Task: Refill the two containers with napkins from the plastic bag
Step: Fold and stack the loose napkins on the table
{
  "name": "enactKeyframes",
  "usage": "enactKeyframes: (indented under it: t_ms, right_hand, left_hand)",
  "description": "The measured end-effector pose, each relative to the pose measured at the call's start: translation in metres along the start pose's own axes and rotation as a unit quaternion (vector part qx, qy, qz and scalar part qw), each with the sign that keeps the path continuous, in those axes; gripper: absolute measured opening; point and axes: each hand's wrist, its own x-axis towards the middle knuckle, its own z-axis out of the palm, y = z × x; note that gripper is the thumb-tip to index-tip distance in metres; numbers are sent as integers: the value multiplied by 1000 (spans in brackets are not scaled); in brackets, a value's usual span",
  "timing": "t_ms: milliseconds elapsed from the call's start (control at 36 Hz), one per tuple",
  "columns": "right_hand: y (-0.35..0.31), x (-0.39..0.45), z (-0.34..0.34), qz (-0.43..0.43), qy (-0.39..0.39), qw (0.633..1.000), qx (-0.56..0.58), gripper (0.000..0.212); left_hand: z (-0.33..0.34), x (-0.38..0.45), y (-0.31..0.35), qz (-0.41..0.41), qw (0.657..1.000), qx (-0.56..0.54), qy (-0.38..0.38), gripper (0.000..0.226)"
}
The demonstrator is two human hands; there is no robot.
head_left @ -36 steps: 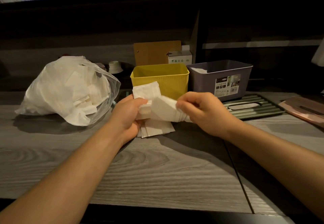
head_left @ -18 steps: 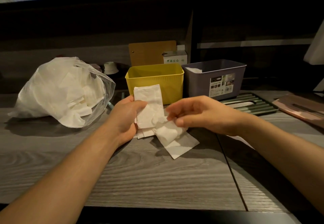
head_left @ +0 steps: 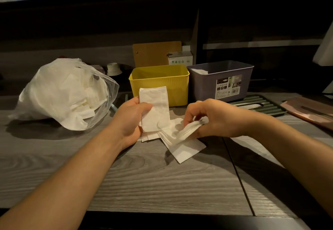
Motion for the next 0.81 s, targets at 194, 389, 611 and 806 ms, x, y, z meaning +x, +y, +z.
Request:
enactKeyframes:
  t_ms: [194, 389, 611, 806]
  right_hand:
    - [-4, -5, -7, -51, 105, 955, 274, 23]
    - [-10, 13, 10, 4, 215, 931, 294, 14]
    - [-14, 25, 24, 21, 271, 934, 230, 14]
    - [-13, 21, 17, 81, 266, 912, 303, 16]
  left_hand:
    - [2, -2, 0, 11, 1000, 5, -11, 31]
    - [11, -12, 3, 8, 998, -22, -65, 25]
    - [19, -19, 0, 2, 994, 1, -107, 35]
    - [14, -12, -2, 6, 996, 21, -84, 32]
